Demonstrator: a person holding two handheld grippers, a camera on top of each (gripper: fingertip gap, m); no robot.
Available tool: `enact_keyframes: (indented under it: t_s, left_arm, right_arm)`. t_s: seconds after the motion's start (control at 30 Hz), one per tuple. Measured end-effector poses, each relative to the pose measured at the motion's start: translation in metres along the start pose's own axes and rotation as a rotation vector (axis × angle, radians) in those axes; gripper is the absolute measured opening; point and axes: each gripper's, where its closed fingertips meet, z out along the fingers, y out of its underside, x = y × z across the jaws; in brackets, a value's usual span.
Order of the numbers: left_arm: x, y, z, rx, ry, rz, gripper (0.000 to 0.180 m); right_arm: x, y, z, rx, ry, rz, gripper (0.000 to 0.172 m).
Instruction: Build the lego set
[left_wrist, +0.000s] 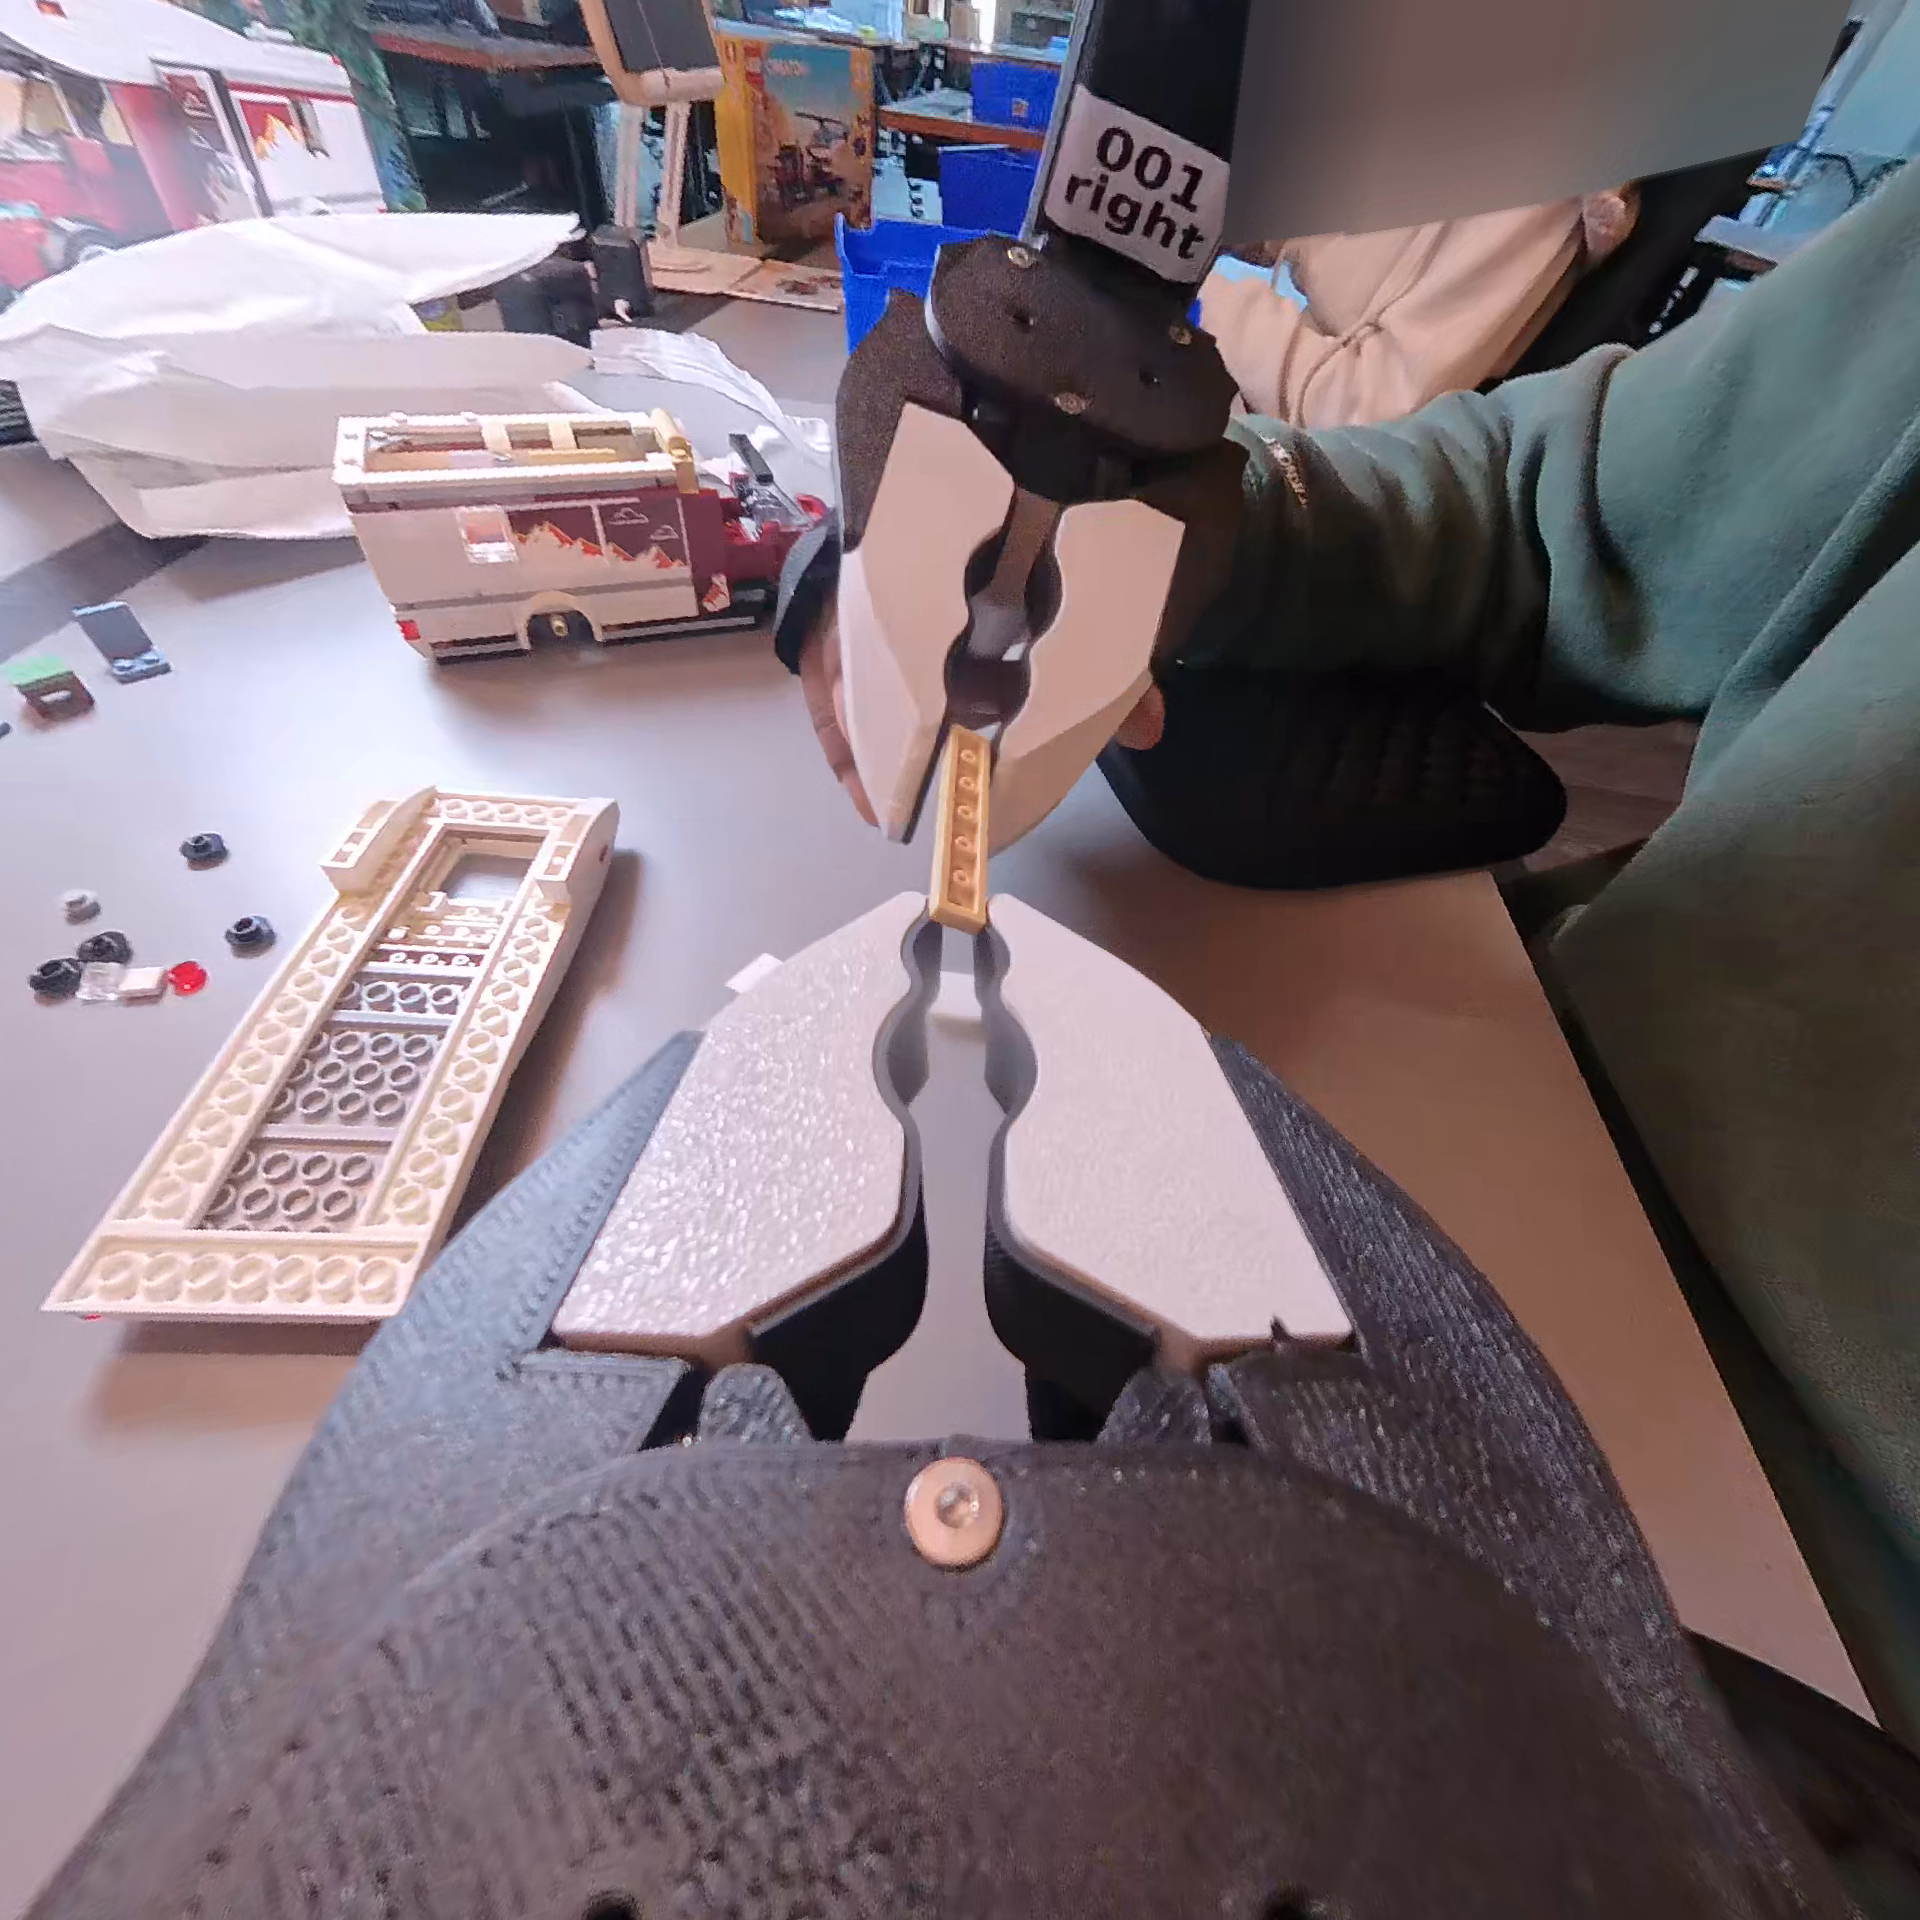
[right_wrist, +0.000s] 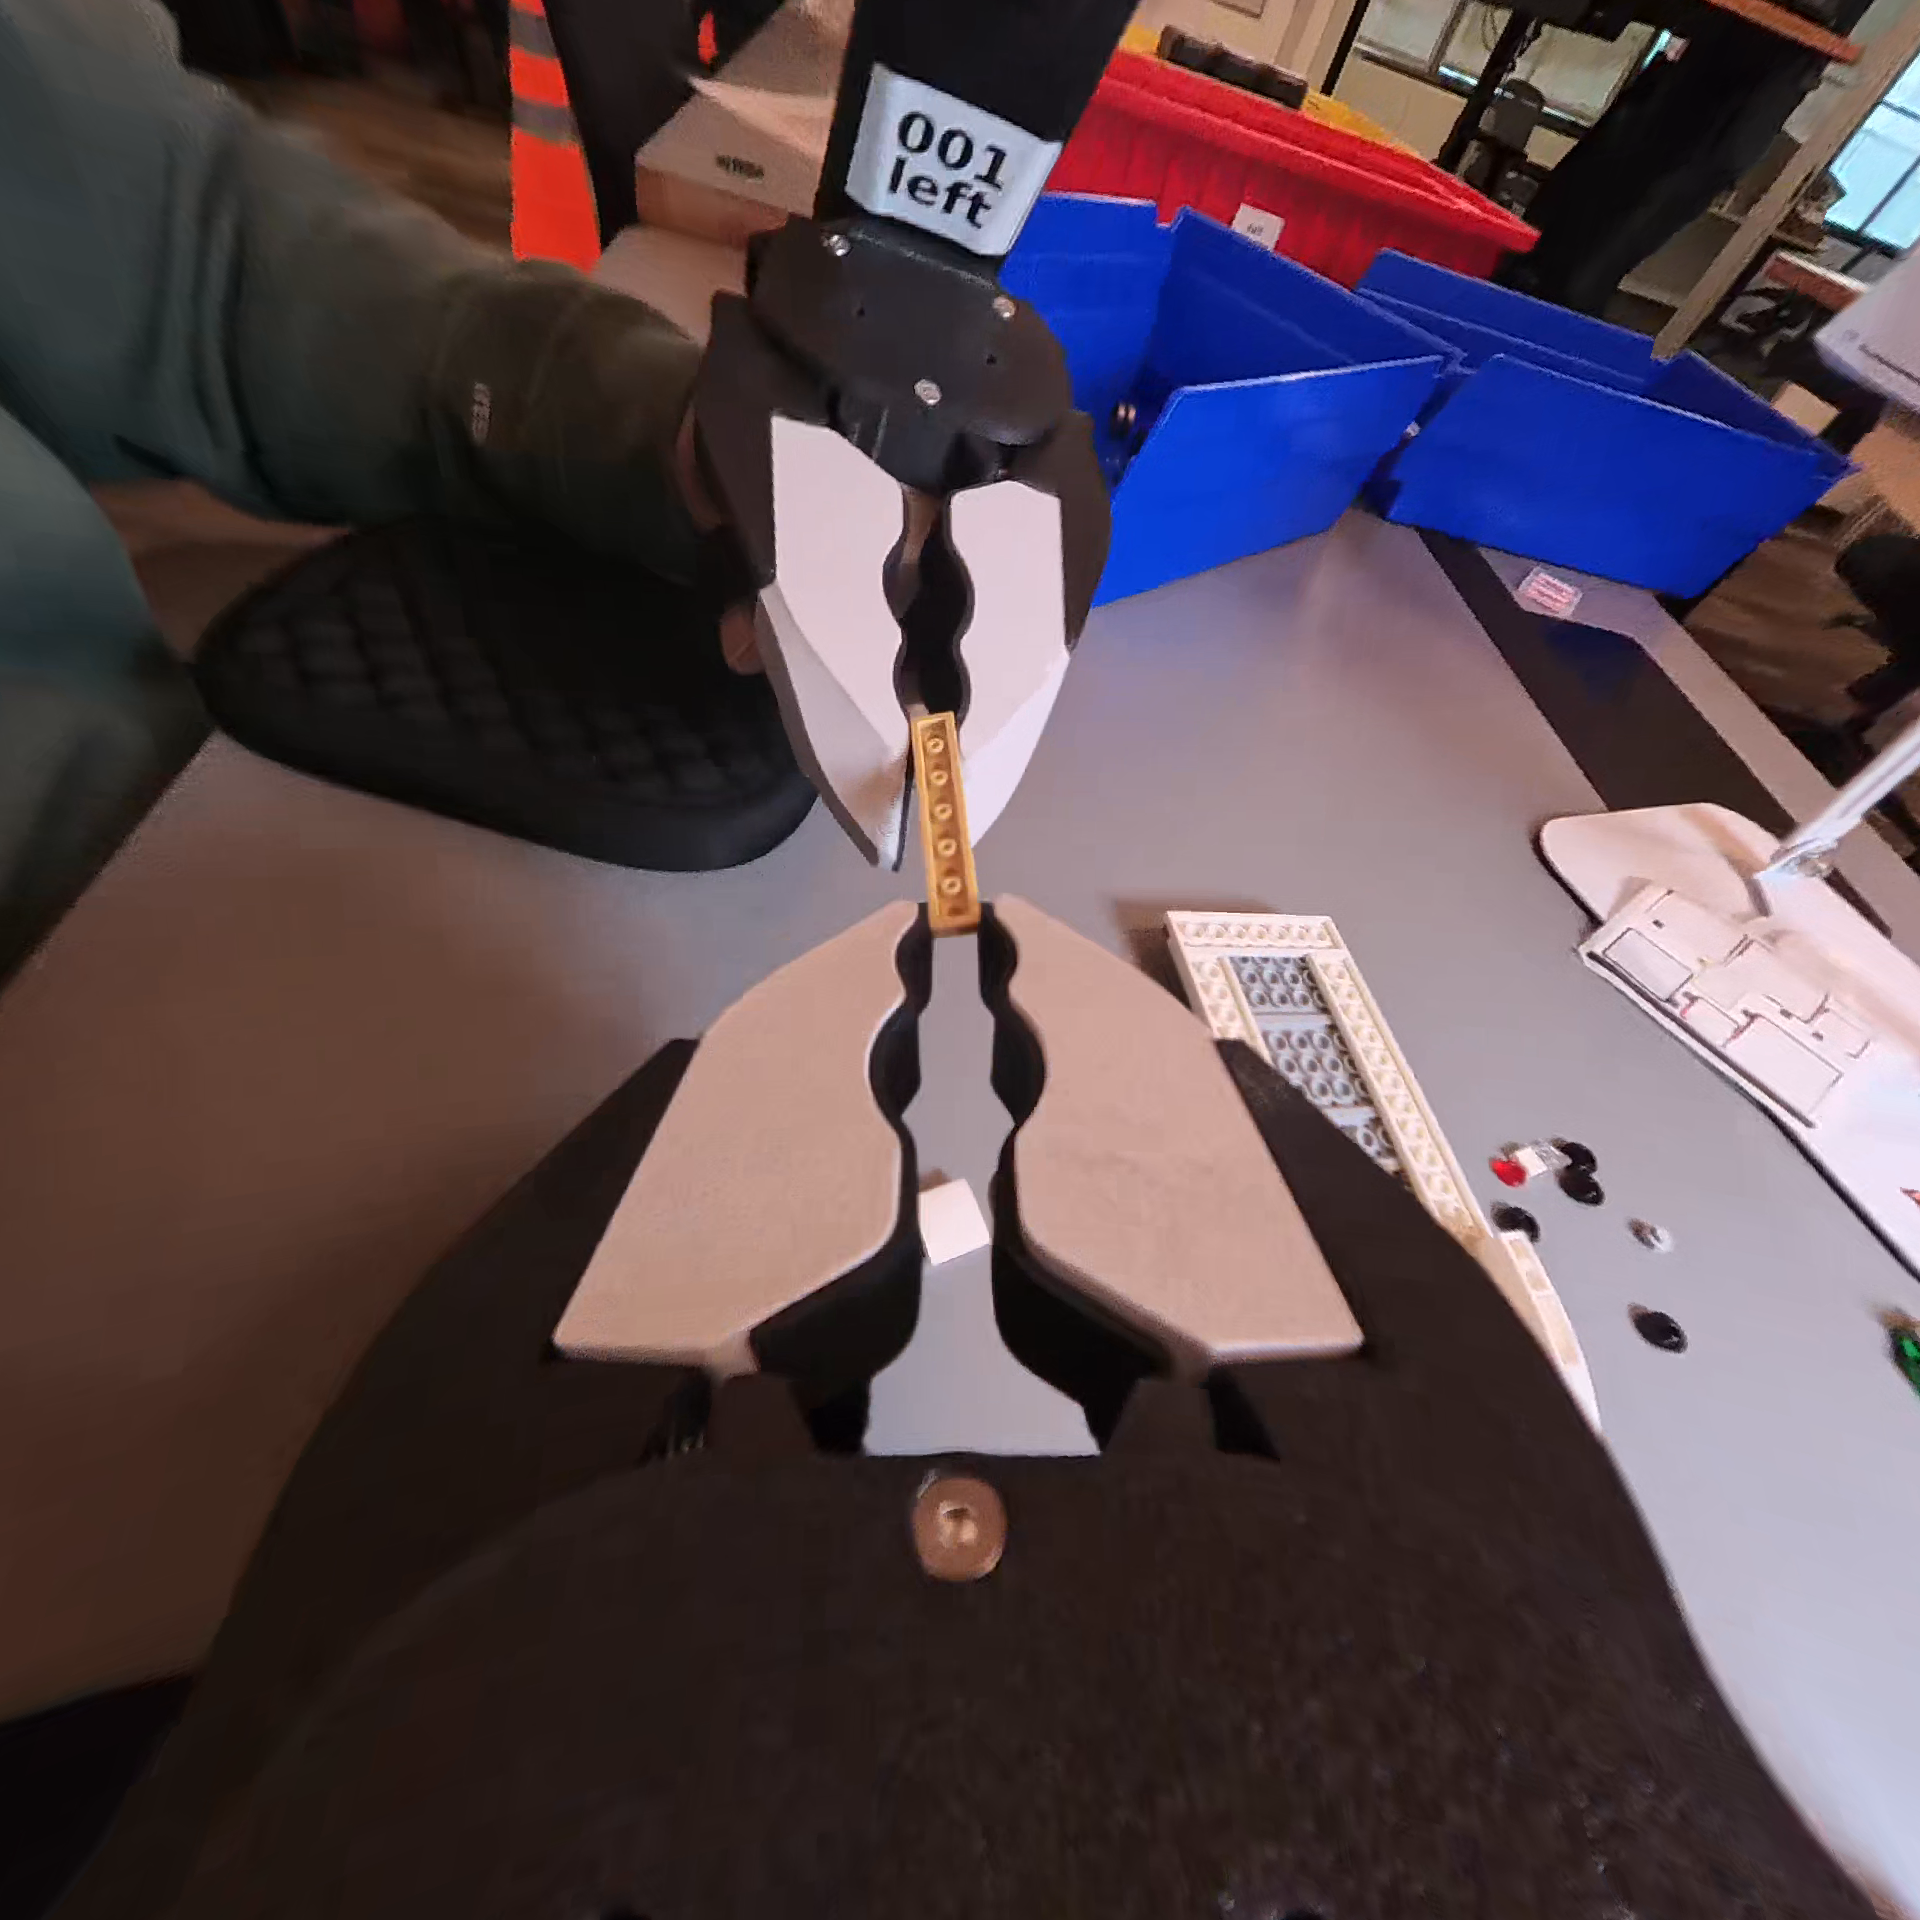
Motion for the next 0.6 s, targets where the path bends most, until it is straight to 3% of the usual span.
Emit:
enact_keyframes:
  t_s: [0.27,0.4,0.6]
  left_arm:
    - [-0.002,0.008,0.002,-0.039,-0.010,0.033,0.007]
    - [-0.004,0.027,0.003,-0.145,-0.027,0.128,0.021]
    - [-0.006,0.051,0.005,-0.278,-0.051,0.245,0.008]
  right_arm:
    - [-0.007,0.014,0.003,-0.072,-0.096,0.132,0.006]
    - [-0.013,0.033,0.010,-0.151,-0.155,0.239,0.006]
    - [-0.023,0.045,0.020,-0.235,-0.189,0.269,0.006]
